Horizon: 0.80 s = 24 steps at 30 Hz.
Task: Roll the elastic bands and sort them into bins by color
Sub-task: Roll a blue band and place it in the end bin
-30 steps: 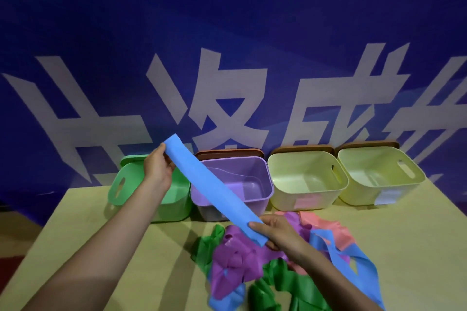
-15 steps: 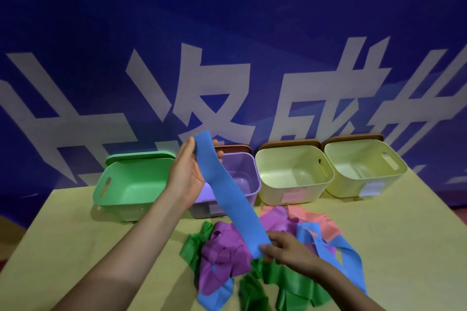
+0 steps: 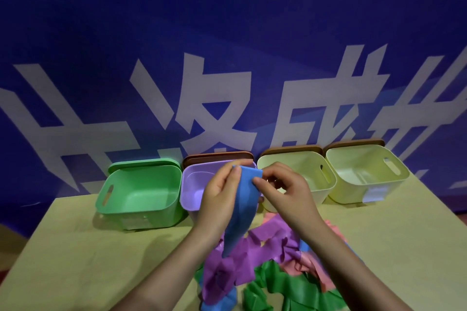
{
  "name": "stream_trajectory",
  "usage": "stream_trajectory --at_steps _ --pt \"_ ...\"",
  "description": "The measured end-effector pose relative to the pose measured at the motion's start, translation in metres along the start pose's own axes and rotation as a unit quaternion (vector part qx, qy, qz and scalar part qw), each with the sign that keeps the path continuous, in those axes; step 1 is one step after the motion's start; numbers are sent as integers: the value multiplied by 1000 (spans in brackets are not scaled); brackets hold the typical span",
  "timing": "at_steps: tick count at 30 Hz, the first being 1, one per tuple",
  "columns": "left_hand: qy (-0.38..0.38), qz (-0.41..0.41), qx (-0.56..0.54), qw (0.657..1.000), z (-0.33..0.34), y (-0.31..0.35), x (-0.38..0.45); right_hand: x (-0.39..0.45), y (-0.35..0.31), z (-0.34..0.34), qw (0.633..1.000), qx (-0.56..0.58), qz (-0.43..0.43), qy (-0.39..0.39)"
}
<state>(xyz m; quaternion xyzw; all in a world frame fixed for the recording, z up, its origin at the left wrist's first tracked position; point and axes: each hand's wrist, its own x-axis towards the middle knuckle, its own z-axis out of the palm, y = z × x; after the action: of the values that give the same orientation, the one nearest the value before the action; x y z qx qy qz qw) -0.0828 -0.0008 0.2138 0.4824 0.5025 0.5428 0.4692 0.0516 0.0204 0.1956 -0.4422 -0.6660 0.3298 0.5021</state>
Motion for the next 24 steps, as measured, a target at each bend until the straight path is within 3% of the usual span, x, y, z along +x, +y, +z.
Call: stream_trajectory --at_steps 8,16,24 --pt "-57 -103 -24 993 -2 -10 -9 7 4 2 989 113 96 28" --pt "-23 -101 -20 994 8 -17 -6 7 1 1 982 148 111 26" --pt "-47 -128 -49 989 8 -22 -4 4 5 -5 989 121 79 8"
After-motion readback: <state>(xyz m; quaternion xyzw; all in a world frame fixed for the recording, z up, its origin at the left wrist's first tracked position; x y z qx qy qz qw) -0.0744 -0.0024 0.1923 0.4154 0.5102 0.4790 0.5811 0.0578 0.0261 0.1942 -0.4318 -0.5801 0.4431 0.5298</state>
